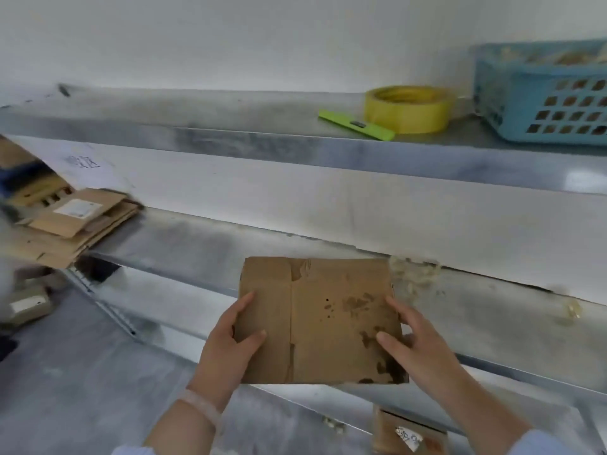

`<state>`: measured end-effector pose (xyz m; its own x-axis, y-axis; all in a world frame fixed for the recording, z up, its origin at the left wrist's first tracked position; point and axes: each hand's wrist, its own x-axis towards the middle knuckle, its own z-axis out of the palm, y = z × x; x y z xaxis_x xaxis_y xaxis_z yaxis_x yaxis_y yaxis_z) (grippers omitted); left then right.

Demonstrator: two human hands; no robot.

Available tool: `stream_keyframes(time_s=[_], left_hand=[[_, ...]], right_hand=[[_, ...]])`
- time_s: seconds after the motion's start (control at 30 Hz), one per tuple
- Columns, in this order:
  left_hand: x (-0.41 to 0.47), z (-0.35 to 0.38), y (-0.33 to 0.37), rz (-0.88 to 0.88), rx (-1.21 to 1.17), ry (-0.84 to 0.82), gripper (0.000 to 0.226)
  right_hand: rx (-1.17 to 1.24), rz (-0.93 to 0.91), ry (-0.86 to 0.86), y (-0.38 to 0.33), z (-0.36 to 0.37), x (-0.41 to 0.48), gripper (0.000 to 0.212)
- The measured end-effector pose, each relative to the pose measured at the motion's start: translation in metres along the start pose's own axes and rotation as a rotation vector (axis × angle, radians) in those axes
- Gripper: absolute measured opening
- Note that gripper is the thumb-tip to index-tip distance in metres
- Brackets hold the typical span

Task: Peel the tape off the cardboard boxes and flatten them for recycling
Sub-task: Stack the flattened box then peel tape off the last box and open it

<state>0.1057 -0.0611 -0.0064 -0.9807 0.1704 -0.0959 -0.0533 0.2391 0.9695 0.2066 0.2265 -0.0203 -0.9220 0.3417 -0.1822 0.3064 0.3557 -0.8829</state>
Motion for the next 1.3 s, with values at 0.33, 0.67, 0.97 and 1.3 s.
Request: stream_keyframes(time_s=[0.33, 0.67, 0.97, 1.3], left_hand=[[0.057, -0.278, -0.038, -0.04, -0.033, 0.242, 0.064], [0.144, -0.43, -0.07, -0.069, -0.083, 0.363, 0.059], [0.273, -0.527, -0.074, -0.13, -0.028, 0.408, 0.057], [0.407, -0.616, -0.099, -0.189, 0.058, 0.333, 0.057]], right_hand=[[-0.167, -0.183, -0.163, -0.155, 0.262, 0.078, 0.066], [-0.156, -0.227, -0.259, -0.244, 0.411, 0.169, 0.061], [-0.206, -0.308, -0.307, -0.323, 0.507, 0.292, 0.063], [-0.433, -0.382, -0.279, -0.382, 0.58, 0.364, 0.068]])
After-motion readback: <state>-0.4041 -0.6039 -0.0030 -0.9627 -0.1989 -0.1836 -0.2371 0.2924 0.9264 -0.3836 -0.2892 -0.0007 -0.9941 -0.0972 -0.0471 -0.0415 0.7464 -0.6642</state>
